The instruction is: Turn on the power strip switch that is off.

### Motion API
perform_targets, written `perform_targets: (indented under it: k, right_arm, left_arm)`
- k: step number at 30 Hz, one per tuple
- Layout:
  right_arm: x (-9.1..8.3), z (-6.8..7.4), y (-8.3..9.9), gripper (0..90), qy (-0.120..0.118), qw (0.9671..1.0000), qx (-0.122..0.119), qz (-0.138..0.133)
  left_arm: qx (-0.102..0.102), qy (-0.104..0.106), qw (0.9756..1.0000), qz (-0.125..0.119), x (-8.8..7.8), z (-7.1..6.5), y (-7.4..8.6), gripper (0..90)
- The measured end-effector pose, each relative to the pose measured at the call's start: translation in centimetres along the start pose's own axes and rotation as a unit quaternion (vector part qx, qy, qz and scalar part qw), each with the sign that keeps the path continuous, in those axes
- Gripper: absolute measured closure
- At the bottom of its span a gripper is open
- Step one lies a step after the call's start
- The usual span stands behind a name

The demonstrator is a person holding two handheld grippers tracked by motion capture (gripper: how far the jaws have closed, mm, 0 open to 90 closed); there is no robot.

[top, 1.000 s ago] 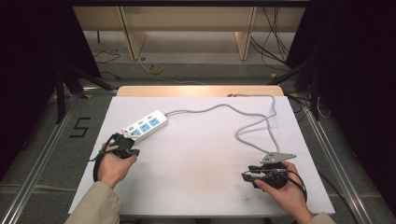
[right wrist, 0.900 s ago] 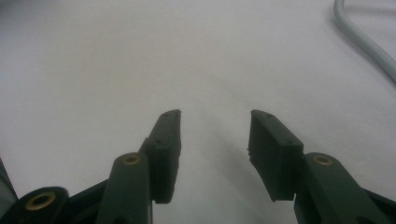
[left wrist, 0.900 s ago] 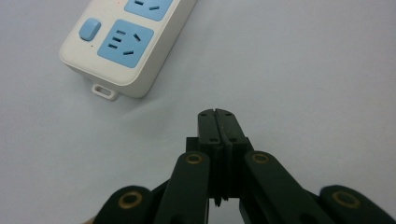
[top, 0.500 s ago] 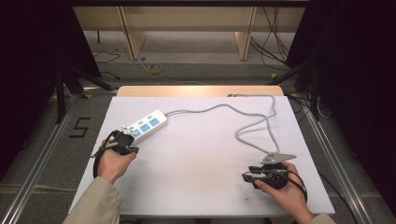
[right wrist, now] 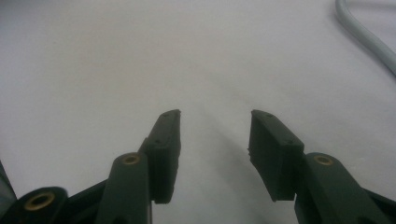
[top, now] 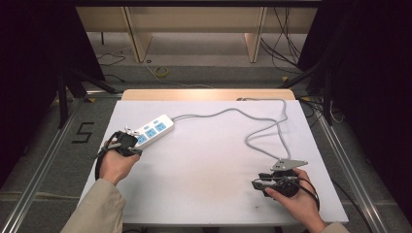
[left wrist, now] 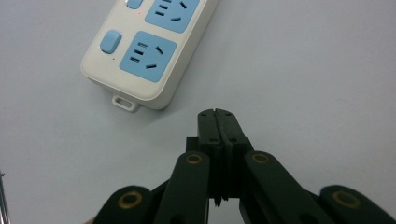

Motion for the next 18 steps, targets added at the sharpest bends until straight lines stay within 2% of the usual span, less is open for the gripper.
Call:
perform_targets:
  k: [18]
  right_arm:
    - [0.2, 0.2, 0.1, 51.3, -0.003, 1.0, -0.008, 0.004]
  left_arm:
    - [-0.003, -0.01, 0.9999, 0.004, 0.3, 1.2, -0.8, 89.7]
Point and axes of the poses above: each handheld gripper's, and its own axes: x roughly forward along the jaws, y roughly out of its underside, z roughly to its left, the point moved 10 cm from there along x, roughly forward along the jaws, and after that the axes turned 1 degree about -z, right-handed, at the moved point
